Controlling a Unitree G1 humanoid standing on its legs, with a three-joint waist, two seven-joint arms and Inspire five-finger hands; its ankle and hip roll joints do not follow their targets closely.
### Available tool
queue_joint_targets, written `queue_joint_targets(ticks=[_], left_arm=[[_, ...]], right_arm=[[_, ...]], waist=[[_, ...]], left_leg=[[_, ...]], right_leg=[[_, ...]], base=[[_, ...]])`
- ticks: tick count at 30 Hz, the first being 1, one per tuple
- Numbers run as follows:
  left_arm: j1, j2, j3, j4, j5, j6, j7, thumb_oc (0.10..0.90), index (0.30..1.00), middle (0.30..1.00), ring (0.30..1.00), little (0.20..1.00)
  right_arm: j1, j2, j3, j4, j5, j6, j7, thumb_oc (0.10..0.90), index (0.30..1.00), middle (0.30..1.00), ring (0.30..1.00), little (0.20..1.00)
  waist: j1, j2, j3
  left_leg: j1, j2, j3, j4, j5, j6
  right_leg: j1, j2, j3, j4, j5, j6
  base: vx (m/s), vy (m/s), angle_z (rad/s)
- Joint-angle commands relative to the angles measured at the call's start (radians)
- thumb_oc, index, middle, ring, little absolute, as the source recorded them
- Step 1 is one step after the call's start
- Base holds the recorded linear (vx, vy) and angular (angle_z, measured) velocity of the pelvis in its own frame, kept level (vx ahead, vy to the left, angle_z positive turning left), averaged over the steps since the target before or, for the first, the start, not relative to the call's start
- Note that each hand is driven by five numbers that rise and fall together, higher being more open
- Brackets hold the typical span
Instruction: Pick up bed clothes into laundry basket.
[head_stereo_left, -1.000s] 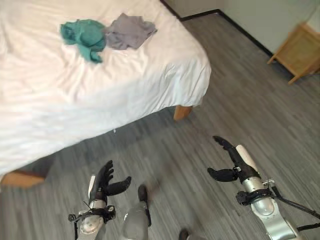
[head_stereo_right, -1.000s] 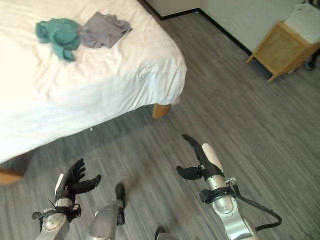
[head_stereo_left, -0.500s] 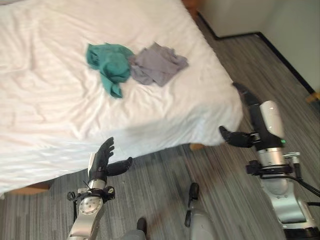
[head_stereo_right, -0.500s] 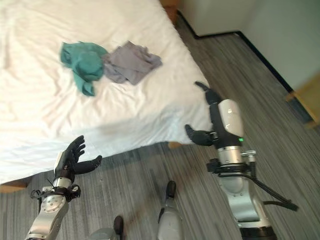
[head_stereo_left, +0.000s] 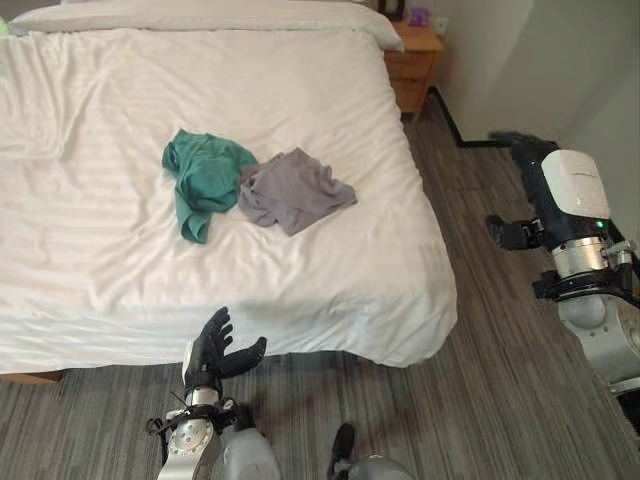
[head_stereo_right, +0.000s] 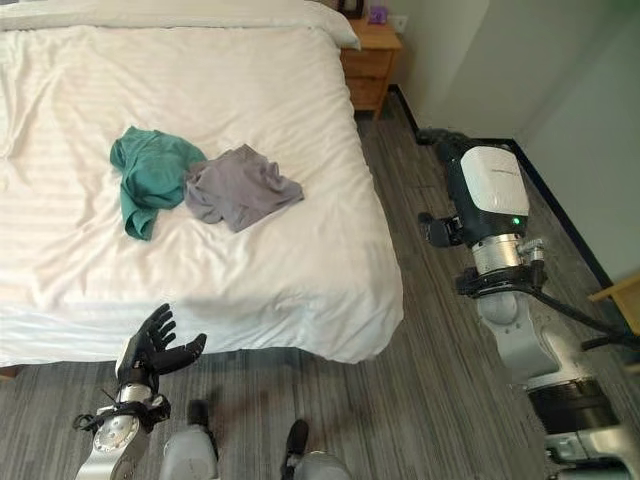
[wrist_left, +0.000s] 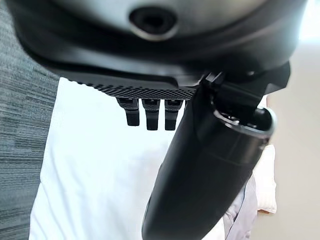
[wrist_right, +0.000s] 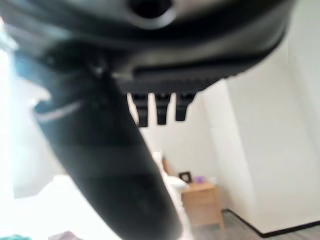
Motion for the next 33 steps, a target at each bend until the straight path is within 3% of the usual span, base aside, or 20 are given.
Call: queue_joint_targets(ticks=[1, 6, 9, 10, 13, 15, 18, 21, 22, 25, 27, 33], left_arm=[[-0.013, 0.088, 0.021, -0.114, -0.019, -0.106, 0.0, 0.8, 0.9, 0.9, 0.9, 0.9], [-0.012, 0.082, 0.029, -0.095, -0.049, -0.108, 0.001, 0.8, 0.9, 0.9, 0.9, 0.9], [0.009, 0.104, 0.032, -0.09, -0.049, -0.099, -0.02, 0.8, 0.9, 0.9, 0.9, 0.9], [-0.001, 0.122, 0.033, -0.062, -0.049, -0.092, -0.026, 0.8, 0.9, 0.9, 0.9, 0.9], [-0.027, 0.148, 0.033, -0.018, -0.037, -0.082, -0.029, 0.8, 0.9, 0.9, 0.9, 0.9], [-0.064, 0.188, 0.023, -0.009, -0.036, -0.076, -0.033, 0.8, 0.9, 0.9, 0.9, 0.9], [-0.08, 0.223, 0.014, -0.011, -0.023, -0.081, -0.047, 0.8, 0.9, 0.9, 0.9, 0.9], [-0.088, 0.235, 0.01, -0.006, -0.039, -0.079, -0.057, 0.8, 0.9, 0.9, 0.9, 0.9], [-0.093, 0.239, 0.011, 0.005, -0.043, -0.08, -0.058, 0.8, 0.9, 0.9, 0.9, 0.9], [-0.07, 0.23, 0.028, 0.038, -0.055, -0.07, -0.066, 0.8, 0.9, 0.9, 0.9, 0.9], [-0.062, 0.226, 0.033, 0.053, -0.055, -0.069, -0.068, 0.8, 0.9, 0.9, 0.9, 0.9], [-0.048, 0.197, 0.032, 0.172, -0.054, -0.063, -0.073, 0.8, 0.9, 0.9, 0.9, 0.9]], right_arm=[[-0.256, -0.115, 0.035, 0.031, 0.012, -0.015, -0.033, 0.8, 0.9, 0.9, 0.9, 0.9], [-0.327, -0.086, 0.106, 0.07, 0.019, -0.011, -0.017, 0.8, 0.9, 0.9, 0.9, 0.9], [-0.387, -0.071, 0.165, 0.131, -0.01, 0.005, 0.003, 0.8, 0.9, 0.9, 0.9, 0.9], [-0.415, -0.018, 0.2, 0.187, -0.03, 0.019, 0.007, 0.8, 0.9, 0.9, 0.9, 0.9], [-0.423, 0.06, 0.214, 0.25, -0.024, 0.028, 0.008, 0.8, 0.9, 0.9, 0.9, 0.9], [-0.429, 0.096, 0.227, 0.297, -0.032, 0.039, 0.018, 0.8, 0.9, 0.9, 0.9, 0.9], [-0.478, 0.149, 0.265, 0.341, -0.033, 0.049, 0.021, 0.8, 0.9, 0.9, 0.9, 0.9], [-0.49, 0.18, 0.287, 0.391, -0.029, 0.055, 0.029, 0.8, 0.9, 0.9, 0.9, 0.9], [-0.481, 0.189, 0.294, 0.413, -0.028, 0.057, 0.03, 0.8, 0.9, 0.9, 0.9, 0.9], [-0.51, 0.28, 0.331, 0.54, -0.013, 0.069, 0.051, 0.8, 0.9, 0.9, 0.9, 0.9], [-0.513, 0.302, 0.334, 0.568, 0.001, 0.066, 0.05, 0.8, 0.9, 0.9, 0.9, 0.9], [-0.504, 0.42, 0.372, 0.645, 0.01, 0.055, 0.057, 0.8, 0.9, 0.9, 0.9, 0.9]], waist=[[0.099, 0.015, -0.052], [0.117, 0.018, -0.065], [0.136, -0.003, -0.093], [0.141, -0.027, -0.098], [0.141, -0.043, -0.094], [0.122, -0.054, -0.08], [0.09, -0.041, -0.067], [0.071, -0.024, -0.04], [0.075, -0.03, -0.036], [0.107, -0.047, -0.034], [0.11, -0.048, -0.038], [0.141, -0.026, -0.028]], left_leg=[[0.006, 0.037, 0.017, -0.028, 0.138, -0.003], [0.017, 0.072, 0.077, -0.038, 0.148, -0.005], [0.04, 0.062, 0.096, -0.054, 0.144, 0.003], [0.065, 0.017, 0.101, -0.068, 0.112, 0.024], [0.096, -0.023, 0.107, -0.078, 0.071, 0.052], [0.104, -0.064, 0.085, -0.087, 0.046, 0.081], [0.123, -0.077, 0.063, -0.103, 0.014, 0.1], [0.137, -0.098, 0.01, -0.106, -0.003, 0.099], [0.139, -0.107, 0.007, -0.106, -0.015, 0.099], [0.147, -0.12, 0.011, -0.107, -0.029, 0.092], [0.144, -0.12, 0.014, -0.108, -0.029, 0.091], [0.103, -0.12, 0.01, -0.111, -0.012, 0.08]], right_leg=[[0.118, -0.124, -0.018, 0.011, -0.138, 0.156], [0.16, -0.123, -0.038, 0.011, -0.161, 0.166], [0.197, -0.149, -0.056, 0.016, -0.161, 0.177], [0.194, -0.184, -0.058, 0.076, -0.152, 0.192], [0.155, -0.227, -0.051, 0.189, -0.124, 0.216], [0.052, -0.258, 0.014, 0.354, -0.014, 0.242], [-0.063, -0.225, 0.099, 0.455, -0.017, 0.237], [-0.104, -0.184, 0.095, 0.341, -0.098, 0.205], [-0.095, -0.18, 0.088, 0.29, -0.112, 0.195], [-0.043, -0.206, 0.014, 0.166, -0.077, 0.2], [-0.033, -0.205, 0.007, 0.136, -0.063, 0.202], [-0.008, -0.202, -0.022, 0.053, -0.041, 0.2]], base=[[0.26, 0.074, 0.05], [0.2, 0.093, 0.04], [0.27, 0.164, 0.22], [0.14, 0.105, 0.33], [0.16, 0.117, 0.37], [0.2, 0.149, 0.39], [0.17, 0.116, 0.59], [0.18, 0.04, 0.24], [0.13, -0.016, 0.41], [0.09, -0.06, 0.58], [0.07, -0.061, 0.08], [0.01, -0.024, -0.04]])
